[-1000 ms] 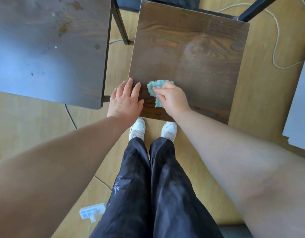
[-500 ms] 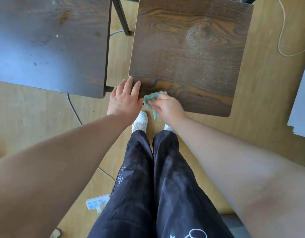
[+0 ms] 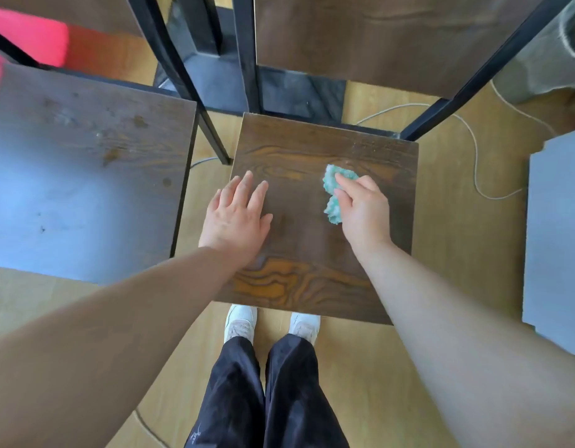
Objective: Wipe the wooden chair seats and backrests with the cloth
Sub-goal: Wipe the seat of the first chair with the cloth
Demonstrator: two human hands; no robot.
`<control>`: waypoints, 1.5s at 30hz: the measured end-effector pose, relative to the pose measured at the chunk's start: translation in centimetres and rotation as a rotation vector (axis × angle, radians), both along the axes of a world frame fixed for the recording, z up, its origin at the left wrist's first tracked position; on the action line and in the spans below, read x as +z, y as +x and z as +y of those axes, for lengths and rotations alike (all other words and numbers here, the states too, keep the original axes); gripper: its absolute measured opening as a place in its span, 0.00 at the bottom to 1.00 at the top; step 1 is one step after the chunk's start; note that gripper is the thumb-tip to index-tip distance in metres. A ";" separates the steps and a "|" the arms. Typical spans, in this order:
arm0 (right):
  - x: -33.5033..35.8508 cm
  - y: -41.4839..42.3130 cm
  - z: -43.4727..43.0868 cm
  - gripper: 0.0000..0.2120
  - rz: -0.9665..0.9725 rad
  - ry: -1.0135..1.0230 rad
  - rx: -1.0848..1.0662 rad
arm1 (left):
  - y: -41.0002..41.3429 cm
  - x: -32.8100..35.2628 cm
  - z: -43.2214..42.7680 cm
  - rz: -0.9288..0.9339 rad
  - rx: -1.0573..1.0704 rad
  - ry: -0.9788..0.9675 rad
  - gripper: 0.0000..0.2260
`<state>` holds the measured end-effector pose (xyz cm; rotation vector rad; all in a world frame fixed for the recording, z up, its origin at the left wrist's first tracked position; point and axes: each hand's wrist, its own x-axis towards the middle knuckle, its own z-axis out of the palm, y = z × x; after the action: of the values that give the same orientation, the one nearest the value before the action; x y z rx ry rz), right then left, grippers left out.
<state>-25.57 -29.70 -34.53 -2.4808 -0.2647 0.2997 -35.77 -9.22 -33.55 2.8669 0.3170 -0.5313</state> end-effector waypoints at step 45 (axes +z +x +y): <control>-3.1 -4.1 0.5 0.17 0.155 -0.118 0.297 | -2.5 -1.8 -1.9 0.112 -0.063 -0.053 0.26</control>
<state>-29.69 -29.24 -37.64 -2.5138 -0.5662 0.6445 -38.24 -11.14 -35.37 2.8092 0.2274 -0.7031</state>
